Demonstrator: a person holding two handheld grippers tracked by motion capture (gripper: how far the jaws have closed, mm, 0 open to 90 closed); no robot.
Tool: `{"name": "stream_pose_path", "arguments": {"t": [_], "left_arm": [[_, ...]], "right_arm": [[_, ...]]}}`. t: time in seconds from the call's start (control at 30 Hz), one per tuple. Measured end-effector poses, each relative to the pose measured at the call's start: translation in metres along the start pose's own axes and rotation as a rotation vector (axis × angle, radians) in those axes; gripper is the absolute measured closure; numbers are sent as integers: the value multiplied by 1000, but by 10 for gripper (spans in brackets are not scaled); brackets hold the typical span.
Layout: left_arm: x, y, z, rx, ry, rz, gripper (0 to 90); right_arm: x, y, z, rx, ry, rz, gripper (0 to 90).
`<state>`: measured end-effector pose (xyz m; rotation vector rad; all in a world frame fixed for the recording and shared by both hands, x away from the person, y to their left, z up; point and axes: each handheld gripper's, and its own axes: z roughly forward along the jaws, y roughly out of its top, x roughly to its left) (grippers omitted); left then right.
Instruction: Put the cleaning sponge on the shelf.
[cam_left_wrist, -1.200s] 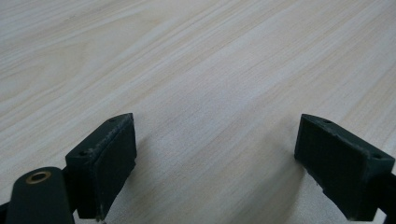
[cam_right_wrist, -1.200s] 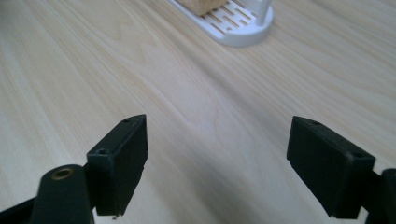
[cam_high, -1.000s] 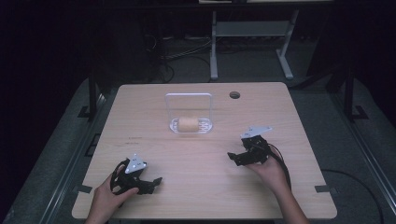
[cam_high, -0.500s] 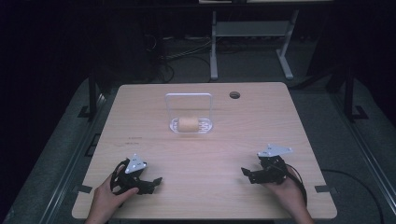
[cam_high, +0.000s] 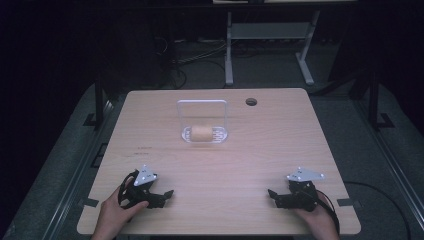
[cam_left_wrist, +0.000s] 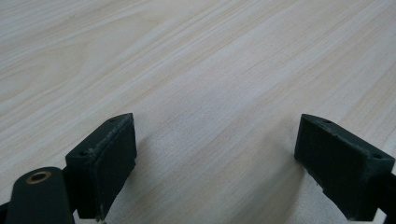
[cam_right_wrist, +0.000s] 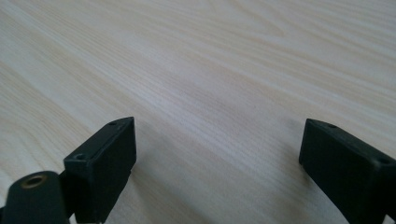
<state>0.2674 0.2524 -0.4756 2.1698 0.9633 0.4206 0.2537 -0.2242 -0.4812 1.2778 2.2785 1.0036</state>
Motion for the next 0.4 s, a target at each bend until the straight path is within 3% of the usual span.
{"name": "stream_pose_path", "arguments": {"t": [0.4], "left_arm": [[0,0,0,0,1,0,121]], "right_arm": [[3,0,1,6,5,-26,104]]}}
